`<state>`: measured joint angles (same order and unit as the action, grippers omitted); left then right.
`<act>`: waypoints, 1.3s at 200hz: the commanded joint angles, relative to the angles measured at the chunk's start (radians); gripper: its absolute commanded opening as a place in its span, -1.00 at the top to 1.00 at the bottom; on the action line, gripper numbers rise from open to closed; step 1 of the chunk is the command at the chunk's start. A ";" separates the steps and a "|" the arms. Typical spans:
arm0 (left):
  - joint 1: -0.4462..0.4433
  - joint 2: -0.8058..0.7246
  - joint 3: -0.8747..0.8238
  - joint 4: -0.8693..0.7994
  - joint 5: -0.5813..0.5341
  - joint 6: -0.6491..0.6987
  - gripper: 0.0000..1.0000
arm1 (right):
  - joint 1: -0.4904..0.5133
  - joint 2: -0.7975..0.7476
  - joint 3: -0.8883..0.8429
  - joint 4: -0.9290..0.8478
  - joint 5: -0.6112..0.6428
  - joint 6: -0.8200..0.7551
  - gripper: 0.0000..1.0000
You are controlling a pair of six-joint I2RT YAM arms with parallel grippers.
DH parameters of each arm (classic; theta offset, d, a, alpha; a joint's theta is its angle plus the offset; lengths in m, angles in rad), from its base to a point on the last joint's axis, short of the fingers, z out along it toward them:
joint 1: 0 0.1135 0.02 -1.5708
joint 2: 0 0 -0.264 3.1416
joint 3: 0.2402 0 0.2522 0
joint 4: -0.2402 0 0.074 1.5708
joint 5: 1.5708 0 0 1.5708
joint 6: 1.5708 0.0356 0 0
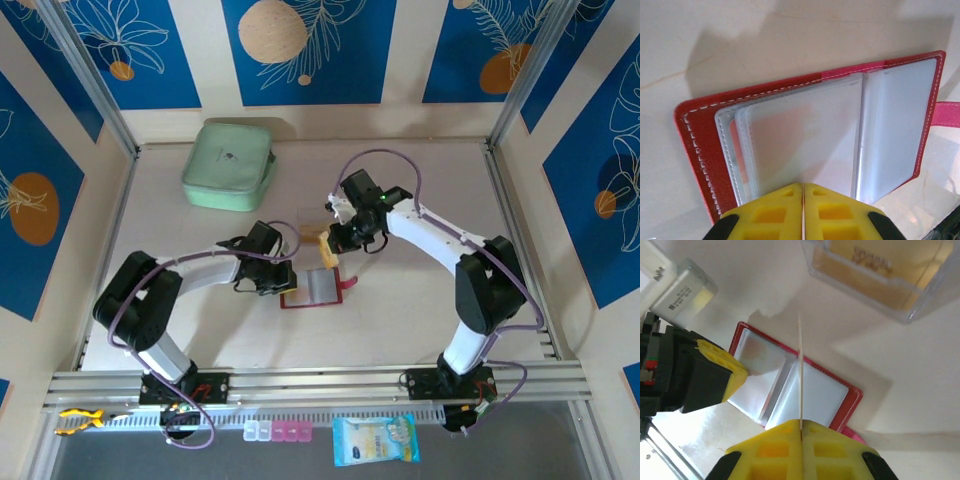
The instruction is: Take the credit cards out of the card holder
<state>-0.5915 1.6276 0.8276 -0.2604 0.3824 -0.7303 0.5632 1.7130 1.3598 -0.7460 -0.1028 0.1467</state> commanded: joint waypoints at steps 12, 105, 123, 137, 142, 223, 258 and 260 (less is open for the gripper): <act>-0.003 -0.048 0.013 -0.028 -0.026 0.013 0.73 | -0.003 0.055 0.103 -0.114 0.032 -0.411 0.95; 0.031 -0.205 -0.083 -0.057 -0.079 0.010 0.64 | -0.020 0.245 0.381 -0.211 0.178 -0.921 1.00; 0.044 -0.226 -0.100 -0.062 -0.083 0.009 0.64 | -0.023 0.285 0.434 -0.232 0.173 -0.953 1.00; 0.055 -0.239 -0.115 -0.057 -0.081 0.005 0.64 | -0.026 0.315 0.465 -0.240 0.169 -0.968 1.00; 0.061 -0.243 -0.121 -0.055 -0.078 0.001 0.64 | -0.026 0.324 0.475 -0.242 0.167 -0.973 1.00; 0.093 -0.270 -0.136 -0.076 -0.074 0.013 0.63 | -0.020 0.419 0.547 -0.249 0.155 -0.989 1.00; 0.101 -0.280 -0.141 -0.088 -0.076 0.020 0.63 | -0.013 0.429 0.577 -0.272 0.153 -0.996 1.00; 0.101 -0.280 -0.142 -0.088 -0.076 0.020 0.63 | -0.013 0.430 0.579 -0.273 0.152 -0.998 1.00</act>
<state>-0.5056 1.3727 0.6998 -0.3191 0.3122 -0.7273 0.5426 2.1311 1.8904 -0.9806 0.0753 -0.8299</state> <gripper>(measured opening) 0.184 0.063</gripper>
